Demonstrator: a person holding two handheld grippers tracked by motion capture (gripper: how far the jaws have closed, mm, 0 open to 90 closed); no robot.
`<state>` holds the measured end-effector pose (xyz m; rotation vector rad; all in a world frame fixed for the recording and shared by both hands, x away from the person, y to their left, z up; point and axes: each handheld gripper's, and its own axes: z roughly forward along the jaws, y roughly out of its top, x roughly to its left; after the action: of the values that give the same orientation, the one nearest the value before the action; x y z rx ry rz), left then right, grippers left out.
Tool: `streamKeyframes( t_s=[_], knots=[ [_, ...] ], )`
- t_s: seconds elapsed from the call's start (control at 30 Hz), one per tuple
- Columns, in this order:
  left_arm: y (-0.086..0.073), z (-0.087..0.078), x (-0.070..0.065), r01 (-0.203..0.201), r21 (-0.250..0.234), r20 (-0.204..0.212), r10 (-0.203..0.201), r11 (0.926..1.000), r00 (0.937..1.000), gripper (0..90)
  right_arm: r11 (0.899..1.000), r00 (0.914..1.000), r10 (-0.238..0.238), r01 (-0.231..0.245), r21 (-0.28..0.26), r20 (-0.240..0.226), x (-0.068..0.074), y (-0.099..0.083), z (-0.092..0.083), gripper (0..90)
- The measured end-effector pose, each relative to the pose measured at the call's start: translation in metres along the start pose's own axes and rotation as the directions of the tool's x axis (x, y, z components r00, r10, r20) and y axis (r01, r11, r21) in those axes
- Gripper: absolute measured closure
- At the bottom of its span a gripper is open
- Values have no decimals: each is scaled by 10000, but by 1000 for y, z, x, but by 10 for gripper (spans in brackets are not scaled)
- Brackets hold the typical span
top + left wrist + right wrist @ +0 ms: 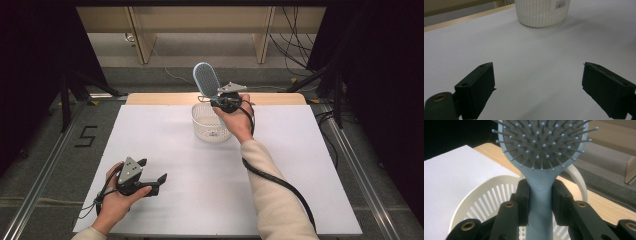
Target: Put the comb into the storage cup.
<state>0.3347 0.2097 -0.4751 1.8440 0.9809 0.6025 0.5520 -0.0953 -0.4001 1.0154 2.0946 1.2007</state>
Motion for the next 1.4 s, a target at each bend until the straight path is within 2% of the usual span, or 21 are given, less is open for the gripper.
streamKeyframes(
  t_s=[0.57,1.1,1.23,1.27,1.3,1.4],
  knots=[
    [0,0,0,1,-5,11,-1,10000,10000,107,10000,10000,-49,49,56,-49,-1,-3,1,702],
    [0,0,0,-15,-5,1,15,10000,10000,107,9988,9987,-387,397,287,-329,0,-10,0,694],
    [0,0,0,-23,8,4,23,10000,10000,107,9965,9967,-574,607,577,-569,0,-15,0,632],
    [0,0,0,-32,13,2,32,10000,10000,107,9955,9961,-629,670,670,-611,0,-16,-1,576],
    [0,0,0,-28,9,0,28,10000,10000,107,9892,9933,-865,949,1121,-772,0,-17,0,523],
    [0,0,0,-23,19,-13,23,10000,10000,108,9858,9899,-1201,1279,1088,-757,2,-21,-4,406]
  ],
)
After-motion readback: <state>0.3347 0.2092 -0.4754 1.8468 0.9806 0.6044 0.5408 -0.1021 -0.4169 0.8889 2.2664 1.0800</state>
